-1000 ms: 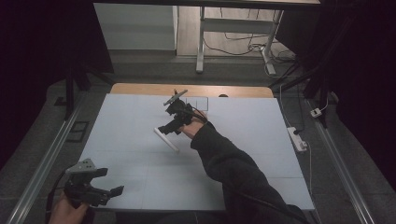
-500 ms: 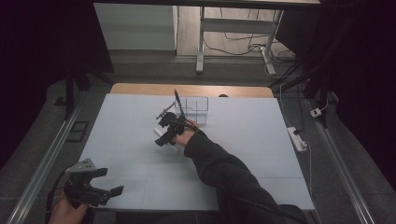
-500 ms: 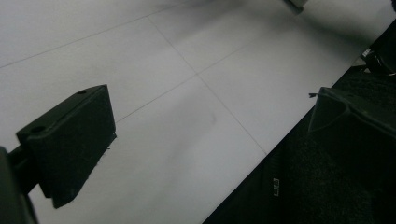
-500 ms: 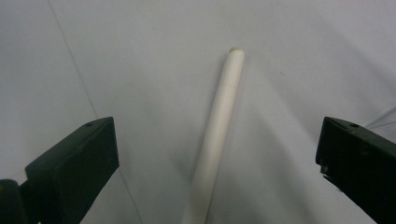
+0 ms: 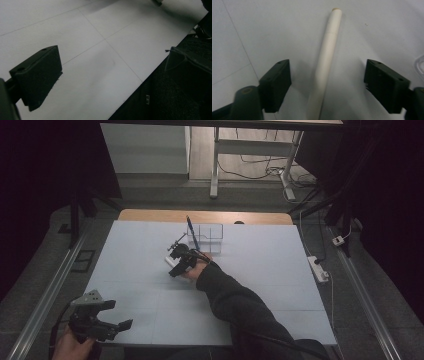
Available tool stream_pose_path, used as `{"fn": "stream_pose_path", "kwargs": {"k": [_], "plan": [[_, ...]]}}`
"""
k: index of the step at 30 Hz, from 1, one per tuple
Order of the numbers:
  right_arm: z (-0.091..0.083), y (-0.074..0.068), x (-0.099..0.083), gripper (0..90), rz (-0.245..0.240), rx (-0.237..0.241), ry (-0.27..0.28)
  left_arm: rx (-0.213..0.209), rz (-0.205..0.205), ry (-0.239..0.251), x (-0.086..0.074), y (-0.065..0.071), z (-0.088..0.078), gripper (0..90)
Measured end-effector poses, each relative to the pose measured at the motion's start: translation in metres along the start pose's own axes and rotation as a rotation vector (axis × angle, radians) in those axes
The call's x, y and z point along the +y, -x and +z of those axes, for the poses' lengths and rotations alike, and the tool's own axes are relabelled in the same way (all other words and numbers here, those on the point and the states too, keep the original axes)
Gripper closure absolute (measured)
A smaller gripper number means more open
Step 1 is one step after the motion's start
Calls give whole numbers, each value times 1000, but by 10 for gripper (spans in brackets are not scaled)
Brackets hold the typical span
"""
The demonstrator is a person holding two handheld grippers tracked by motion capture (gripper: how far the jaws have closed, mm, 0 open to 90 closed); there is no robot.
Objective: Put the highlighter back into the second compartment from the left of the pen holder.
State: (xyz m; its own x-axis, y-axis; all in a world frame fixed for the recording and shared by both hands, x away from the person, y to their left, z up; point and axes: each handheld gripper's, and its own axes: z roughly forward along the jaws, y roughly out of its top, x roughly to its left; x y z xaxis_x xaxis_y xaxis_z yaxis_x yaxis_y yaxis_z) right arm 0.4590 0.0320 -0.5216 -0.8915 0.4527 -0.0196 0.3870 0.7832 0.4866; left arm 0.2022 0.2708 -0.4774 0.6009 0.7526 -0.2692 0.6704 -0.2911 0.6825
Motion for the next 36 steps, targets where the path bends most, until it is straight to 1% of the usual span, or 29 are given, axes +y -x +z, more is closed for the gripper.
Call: {"fn": "stream_pose_path", "kwargs": {"k": [1,4,5,7,11,12,13,15,16,18,20,24,28,29,31,33,34,35,36], "plan": [[-1,0,0,304,-5,-6,-2,0,-1,0,0,0,0,10],[-2,0,2,437,7,-5,1,-1,-2,1,0,0,0,10],[-3,0,2,475,-5,-9,-5,-1,-2,0,0,0,0,10],[-4,-1,2,518,-9,-8,-5,-1,-1,0,0,0,0,10],[-5,-3,3,667,0,-11,-12,-1,-1,0,0,0,0,10],[-5,-4,4,710,9,-3,-16,-1,0,-1,0,0,0,10],[-5,-4,5,731,6,-3,-22,0,1,-1,0,0,0,10],[-5,-6,5,749,24,-7,-23,0,2,-2,0,0,0,11],[-5,-4,5,780,12,-14,-32,0,2,-3,0,0,0,11],[-5,-4,6,783,44,-6,-31,0,1,-2,0,0,0,11],[-5,-3,6,784,46,-9,-37,-1,1,-2,0,0,0,11],[-5,-3,6,786,93,-4,-37,-1,3,-3,0,0,0,12],[-6,-1,5,787,106,-1,-19,-1,2,-3,0,0,0,12],[-7,-2,5,787,120,3,-11,-1,3,-3,0,0,0,12],[-10,0,4,787,97,3,2,-1,3,-3,0,0,0,12],[-14,-3,5,787,90,4,26,-1,3,-3,0,0,0,12],[-16,-2,5,787,63,-1,31,-1,3,-3,0,0,0,12],[-17,-4,6,787,70,2,46,-1,3,-3,0,0,0,12],[-20,-5,7,787,64,2,59,-1,2,-3,0,0,0,12]]}}
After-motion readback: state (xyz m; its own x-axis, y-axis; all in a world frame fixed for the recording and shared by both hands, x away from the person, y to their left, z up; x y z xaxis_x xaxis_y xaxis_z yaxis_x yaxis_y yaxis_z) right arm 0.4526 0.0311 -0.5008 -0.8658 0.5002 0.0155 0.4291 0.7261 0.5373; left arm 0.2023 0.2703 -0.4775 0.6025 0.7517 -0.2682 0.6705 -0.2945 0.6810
